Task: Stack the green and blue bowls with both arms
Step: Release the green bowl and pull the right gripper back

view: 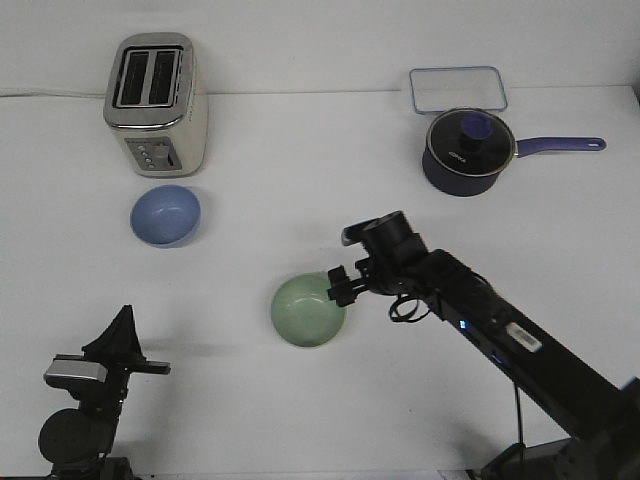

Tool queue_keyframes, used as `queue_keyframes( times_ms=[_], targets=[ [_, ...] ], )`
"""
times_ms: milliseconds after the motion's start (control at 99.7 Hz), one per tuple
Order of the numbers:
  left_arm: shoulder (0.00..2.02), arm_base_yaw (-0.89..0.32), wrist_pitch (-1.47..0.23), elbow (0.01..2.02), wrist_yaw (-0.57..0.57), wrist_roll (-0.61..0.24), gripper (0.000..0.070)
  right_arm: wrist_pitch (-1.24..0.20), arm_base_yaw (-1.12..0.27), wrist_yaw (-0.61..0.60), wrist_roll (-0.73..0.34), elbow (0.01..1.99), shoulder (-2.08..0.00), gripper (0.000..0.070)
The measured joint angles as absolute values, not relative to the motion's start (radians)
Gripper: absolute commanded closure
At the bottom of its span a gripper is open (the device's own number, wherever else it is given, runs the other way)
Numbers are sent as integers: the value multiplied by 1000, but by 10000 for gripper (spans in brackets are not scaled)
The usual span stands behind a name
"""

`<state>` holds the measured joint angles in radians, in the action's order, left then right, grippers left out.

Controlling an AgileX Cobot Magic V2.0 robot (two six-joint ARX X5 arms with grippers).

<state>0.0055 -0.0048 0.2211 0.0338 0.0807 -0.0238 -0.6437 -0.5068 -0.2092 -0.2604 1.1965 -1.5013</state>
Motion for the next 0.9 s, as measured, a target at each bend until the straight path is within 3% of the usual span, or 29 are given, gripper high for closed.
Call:
queue_keyframes(
  times_ms=[361,552,712,903],
  targets=[
    [6,-5,221,34,81,-24,688,-728,-143,-90,-117,1200,-1173,207],
    [6,-5,221,34,81,-24,688,-728,-55,-70,-52,1195,-1063,207],
    [6,-5,221,34,81,-24,688,-603,-52,-71,-33,1068,-958,207],
    [6,-5,221,34,81,-24,688,-295,-52,-72,-30,750,-794,206]
  ],
)
